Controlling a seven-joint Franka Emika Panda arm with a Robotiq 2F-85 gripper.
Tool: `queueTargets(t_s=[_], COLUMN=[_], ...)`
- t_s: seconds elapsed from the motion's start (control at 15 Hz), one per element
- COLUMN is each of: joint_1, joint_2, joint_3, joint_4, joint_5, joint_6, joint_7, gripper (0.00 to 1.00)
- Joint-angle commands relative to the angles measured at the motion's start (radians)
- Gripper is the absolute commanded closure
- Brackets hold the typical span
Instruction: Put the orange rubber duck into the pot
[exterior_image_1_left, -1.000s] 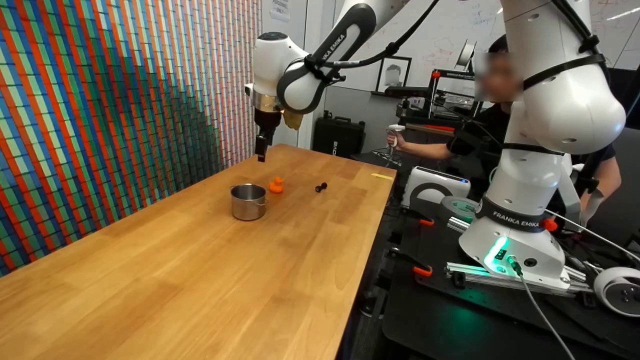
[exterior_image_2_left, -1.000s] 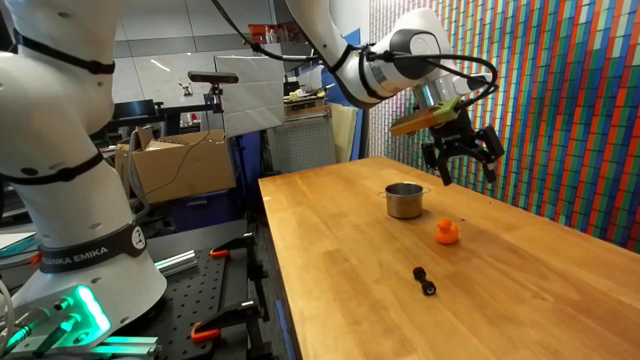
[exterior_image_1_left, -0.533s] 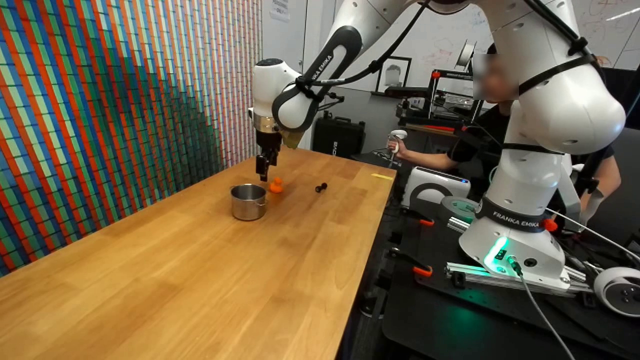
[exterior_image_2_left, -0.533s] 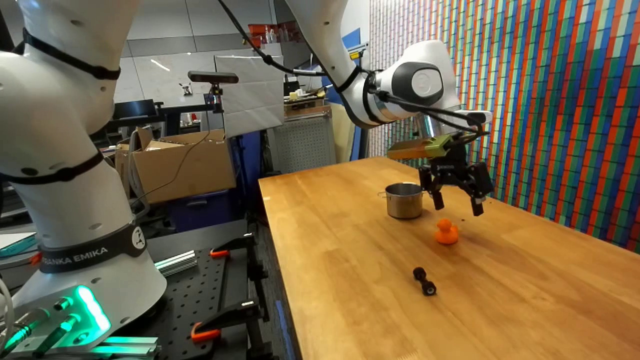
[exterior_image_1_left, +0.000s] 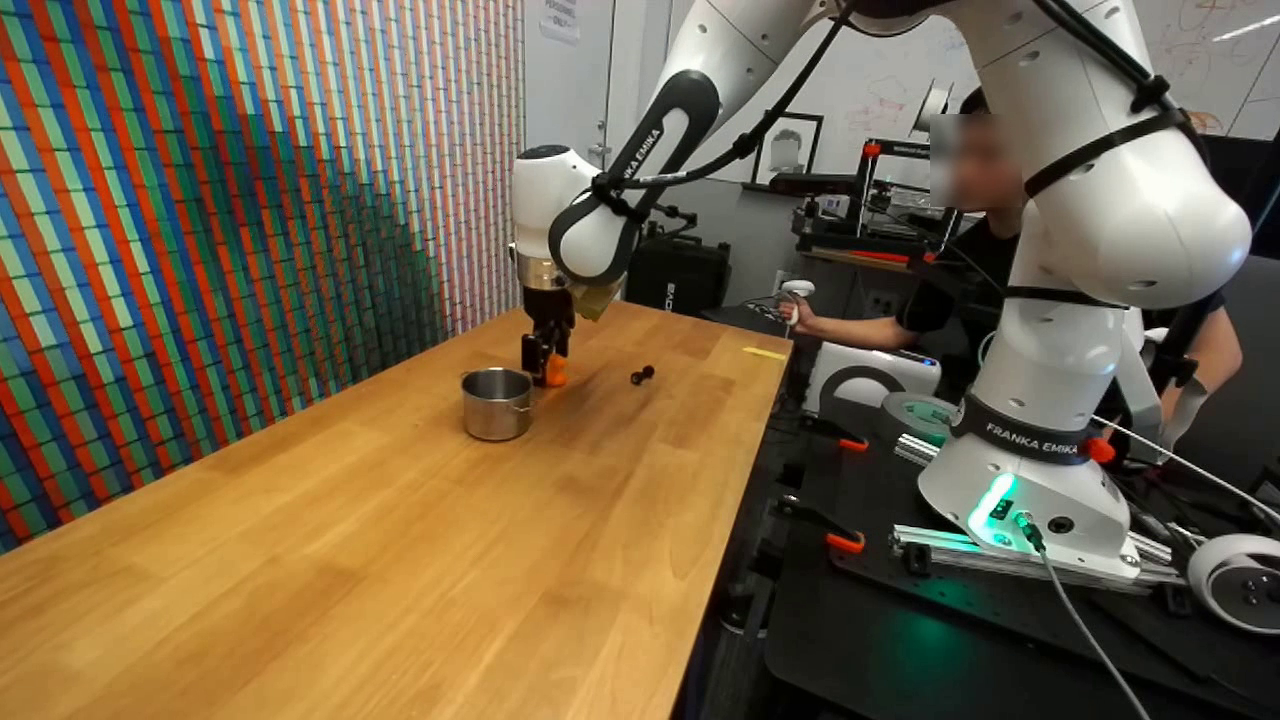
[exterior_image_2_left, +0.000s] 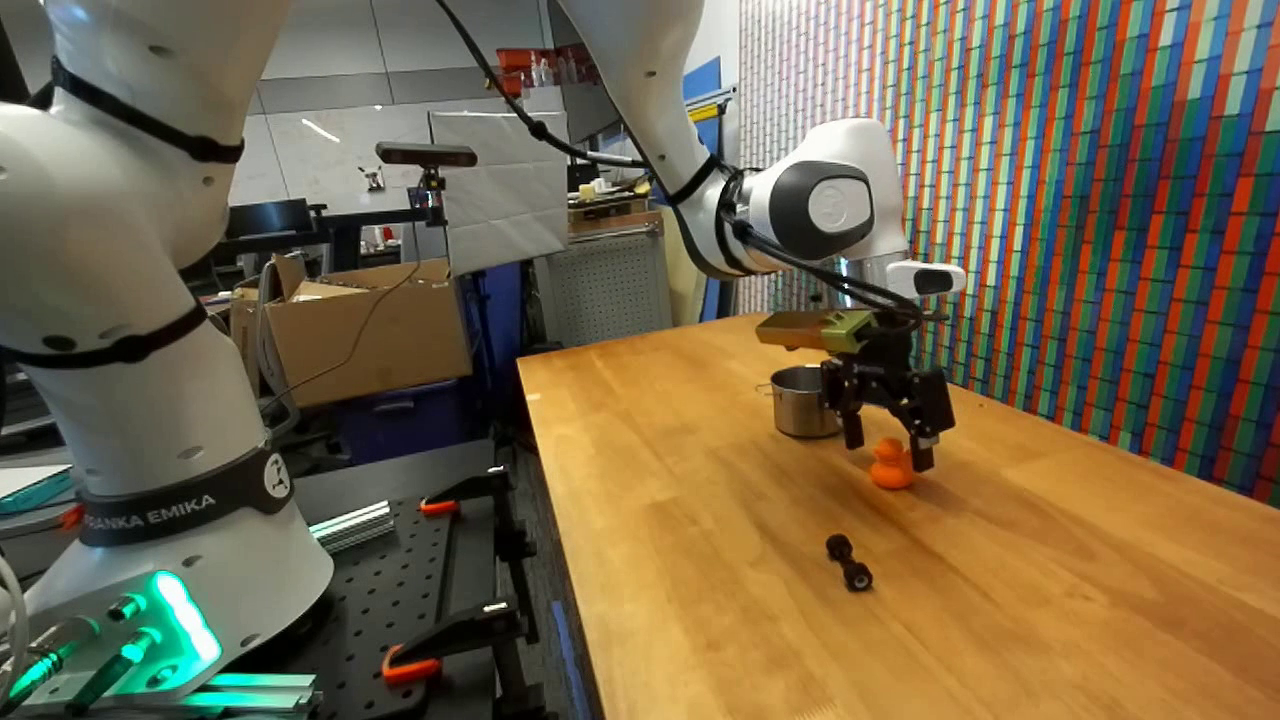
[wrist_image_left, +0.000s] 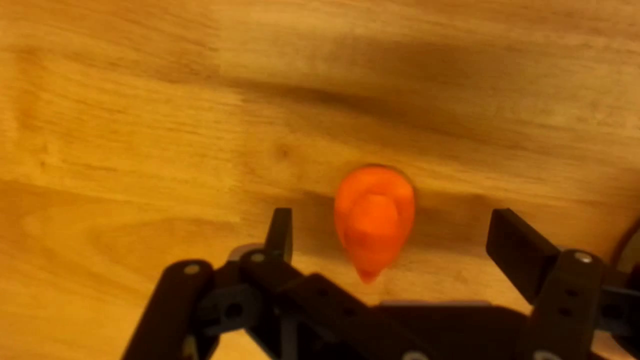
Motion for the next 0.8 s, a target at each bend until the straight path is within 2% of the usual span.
queueTargets(t_s=[0.0,0.07,0.13,0.2,0.53,0.73], joint_1=[0.014,0.023,0.025,0.027,0.050,0.048], joint_2=[0.014,0.017,0.019,0.021,0.023,0.000], joint_3=[-0.029,-0.040,-0.045,-0.048,-0.070,-0.048], joint_4=[-0.016,-0.021,-0.023,-0.023,-0.020,-0.013], joint_5=[0.007,0.000,-0.004,-0.002,-0.017,0.007], joint_6=[0.028,0.037,0.044,0.047,0.077,0.038], joint_7=[0.034,0.051,0.058,0.065,0.088,0.072], gripper=[0.25,0.27,0.34,0.44,0.82,0.82])
